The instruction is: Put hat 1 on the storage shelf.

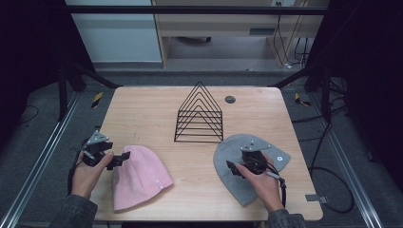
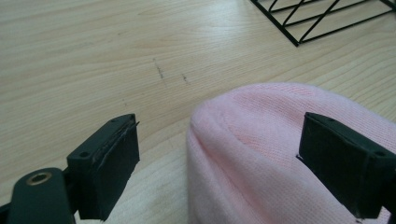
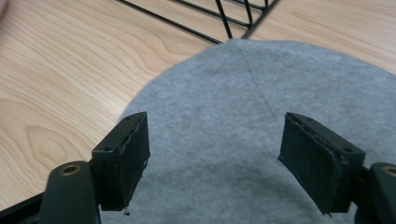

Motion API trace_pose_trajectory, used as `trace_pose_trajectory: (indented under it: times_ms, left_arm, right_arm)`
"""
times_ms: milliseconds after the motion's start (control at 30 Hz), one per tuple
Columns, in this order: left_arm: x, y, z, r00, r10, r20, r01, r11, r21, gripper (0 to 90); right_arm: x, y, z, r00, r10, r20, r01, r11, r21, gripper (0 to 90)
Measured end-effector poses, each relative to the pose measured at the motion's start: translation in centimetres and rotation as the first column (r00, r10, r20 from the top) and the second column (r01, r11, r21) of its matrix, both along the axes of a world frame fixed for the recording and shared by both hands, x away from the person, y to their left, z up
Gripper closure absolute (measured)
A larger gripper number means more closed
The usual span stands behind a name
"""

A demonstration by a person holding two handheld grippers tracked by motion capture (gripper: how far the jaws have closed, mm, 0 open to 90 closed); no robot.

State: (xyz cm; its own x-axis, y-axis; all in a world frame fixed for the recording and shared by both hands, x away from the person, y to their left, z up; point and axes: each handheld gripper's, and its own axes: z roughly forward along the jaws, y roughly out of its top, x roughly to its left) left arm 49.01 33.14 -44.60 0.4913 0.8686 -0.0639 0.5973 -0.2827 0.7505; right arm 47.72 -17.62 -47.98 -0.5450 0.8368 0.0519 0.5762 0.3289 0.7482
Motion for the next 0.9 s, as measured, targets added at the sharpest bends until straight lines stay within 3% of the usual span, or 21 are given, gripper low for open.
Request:
trace_pose_trajectory:
  times_ms: [200, 367, 500, 633, 900]
  left_arm:
    - [-0.4, 0.2, -0.1, 0.9991, -0.003, -0.043, 0.005, 0.9988, 0.048, 15.5]
    - [-0.8, 0.6, -0.1, 0.9991, 0.016, -0.04, -0.012, 0.9953, 0.096, 18.8]
    - [-0.9, 1.4, -0.1, 0.9983, 0.031, -0.05, -0.027, 0.9967, 0.077, 24.1]
    - [-0.8, 1.5, -0.3, 0.9977, 0.027, -0.062, -0.02, 0.995, 0.098, 34.0]
    - [0.2, -0.1, -1.9, 0.9894, -0.04, -0.14, 0.055, 0.9931, 0.104, 35.9]
  right_arm:
    - [-0.1, -0.8, -0.1, 0.9994, -0.03, 0.018, 0.031, 0.999, -0.025, 29.9]
    - [0.0, -1.3, -0.2, 0.9987, -0.051, -0.007, 0.051, 0.998, -0.027, 30.0]
    - [-0.1, -1.5, 0.0, 0.9977, -0.067, 0.002, 0.067, 0.998, -0.018, 29.6]
    - [-0.1, -1.5, 0.0, 0.9977, -0.067, 0.001, 0.067, 0.998, -0.018, 32.0]
    - [0.0, -1.3, -0.1, 0.9985, -0.054, -0.01, 0.054, 0.998, -0.025, 31.7]
